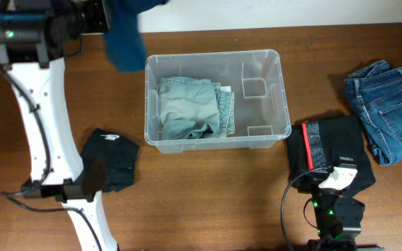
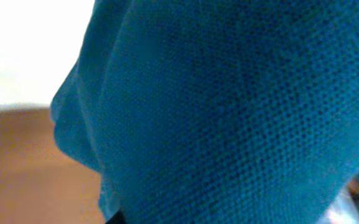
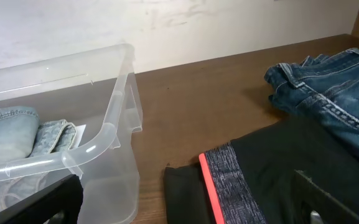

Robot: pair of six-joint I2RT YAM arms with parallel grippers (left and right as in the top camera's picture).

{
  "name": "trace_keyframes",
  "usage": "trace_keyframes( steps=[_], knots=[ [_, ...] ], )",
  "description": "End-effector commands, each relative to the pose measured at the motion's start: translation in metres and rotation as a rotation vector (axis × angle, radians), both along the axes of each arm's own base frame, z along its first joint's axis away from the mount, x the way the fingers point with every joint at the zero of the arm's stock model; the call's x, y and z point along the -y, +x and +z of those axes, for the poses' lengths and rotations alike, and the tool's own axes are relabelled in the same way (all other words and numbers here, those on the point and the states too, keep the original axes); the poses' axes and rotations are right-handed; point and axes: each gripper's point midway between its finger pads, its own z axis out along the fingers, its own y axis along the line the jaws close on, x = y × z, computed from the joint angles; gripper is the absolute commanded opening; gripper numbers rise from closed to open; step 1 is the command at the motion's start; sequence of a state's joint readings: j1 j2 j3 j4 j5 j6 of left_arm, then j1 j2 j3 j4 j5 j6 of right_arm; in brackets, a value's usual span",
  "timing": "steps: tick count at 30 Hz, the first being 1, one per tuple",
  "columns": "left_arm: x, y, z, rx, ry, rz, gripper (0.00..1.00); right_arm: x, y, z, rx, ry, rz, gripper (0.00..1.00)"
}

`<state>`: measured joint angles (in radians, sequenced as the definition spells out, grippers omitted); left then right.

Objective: Pack container
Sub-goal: 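Lift the teal shirt with the left gripper over the container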

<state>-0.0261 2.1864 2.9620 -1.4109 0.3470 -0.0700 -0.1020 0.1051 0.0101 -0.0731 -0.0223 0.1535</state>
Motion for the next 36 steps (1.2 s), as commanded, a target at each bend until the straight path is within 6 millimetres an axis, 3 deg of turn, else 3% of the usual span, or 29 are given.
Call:
trace_keyframes(
  steps=[1, 6, 9, 13, 22, 25, 31, 36],
  knots=[
    [0.067, -0.035, 0.038, 0.095, -0.169, -0.367, 0.01, 0.000, 0.000, -0.002, -0.003, -0.005, -0.003, 0.99],
    [0.106, -0.054, 0.047, 0.091, -0.245, -0.500, 0.01, 0.000, 0.000, -0.002, -0.003, -0.005, -0.003, 0.99],
    [0.128, -0.061, 0.045, 0.000, -0.331, -0.486, 0.00, 0.000, 0.000, -0.002, -0.003, -0.005, -0.003, 0.99],
    [0.159, -0.071, 0.036, -0.259, -0.538, -0.384, 0.00, 0.000, 0.000, -0.002, -0.003, -0.005, -0.003, 0.99],
    [0.214, -0.089, 0.048, -0.332, -0.646, -0.459, 0.01, 0.000, 0.000, -0.002, -0.003, -0.005, -0.003, 0.99],
    [0.226, -0.090, 0.038, -0.376, -0.650, -0.465, 0.01, 0.000, 0.000, -0.002, -0.003, -0.005, -0.003, 0.99],
    [0.245, -0.073, -0.011, -0.532, -0.661, -0.458, 0.00, 0.000, 0.000, -0.002, -0.003, -0.005, -0.003, 0.99],
    [0.239, -0.050, -0.036, -0.657, -0.741, -0.412, 0.01, 0.000, 0.000, -0.002, -0.003, -0.005, -0.003, 0.99]
  ],
)
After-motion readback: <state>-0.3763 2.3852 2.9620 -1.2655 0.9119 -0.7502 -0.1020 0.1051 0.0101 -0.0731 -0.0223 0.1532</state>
